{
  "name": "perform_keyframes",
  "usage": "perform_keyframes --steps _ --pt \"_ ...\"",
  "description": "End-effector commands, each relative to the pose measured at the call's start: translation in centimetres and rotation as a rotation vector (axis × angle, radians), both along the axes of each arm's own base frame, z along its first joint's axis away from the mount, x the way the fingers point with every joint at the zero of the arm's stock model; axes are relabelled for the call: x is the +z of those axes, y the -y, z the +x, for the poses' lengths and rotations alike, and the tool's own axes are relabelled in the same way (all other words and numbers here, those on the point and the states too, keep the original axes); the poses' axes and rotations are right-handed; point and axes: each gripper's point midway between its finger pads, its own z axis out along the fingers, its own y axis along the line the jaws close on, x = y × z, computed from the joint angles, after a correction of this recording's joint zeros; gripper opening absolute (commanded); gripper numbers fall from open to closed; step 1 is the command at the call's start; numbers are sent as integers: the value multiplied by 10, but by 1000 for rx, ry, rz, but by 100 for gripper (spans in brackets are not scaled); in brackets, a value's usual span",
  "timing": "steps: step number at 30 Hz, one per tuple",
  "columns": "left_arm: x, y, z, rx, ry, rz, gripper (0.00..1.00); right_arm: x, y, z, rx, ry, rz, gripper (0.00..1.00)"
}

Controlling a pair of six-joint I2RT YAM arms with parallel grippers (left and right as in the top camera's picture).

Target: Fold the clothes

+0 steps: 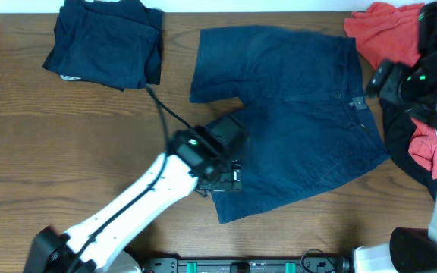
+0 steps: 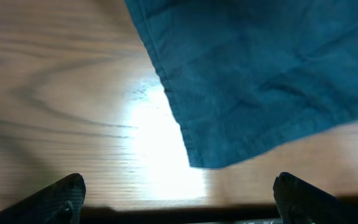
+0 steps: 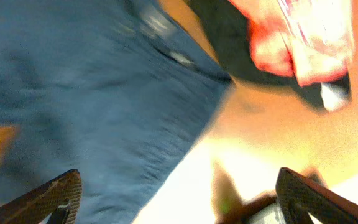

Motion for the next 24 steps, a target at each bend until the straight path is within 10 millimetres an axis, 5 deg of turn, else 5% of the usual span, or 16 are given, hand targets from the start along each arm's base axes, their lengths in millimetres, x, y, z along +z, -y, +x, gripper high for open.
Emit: perform_keyframes --steps 1,6,12,18,24 --pt "-21 6 1 140 -14 36 98 -35 26 -12 -242 -66 -60 95" --pt "-39 20 2 80 -56 23 98 -92 28 -10 -249 -126 -59 88" --pt "-44 53 -30 -419 -175 -138 98 -155 24 -17 -157 -193 3 89" --pt "-47 79 -35 -610 -106 -183 98 -197 28 -23 -137 -196 31 90" --pt "-57 88 -46 -738 -105 -171 98 -213 34 -14 -117 -145 22 92"
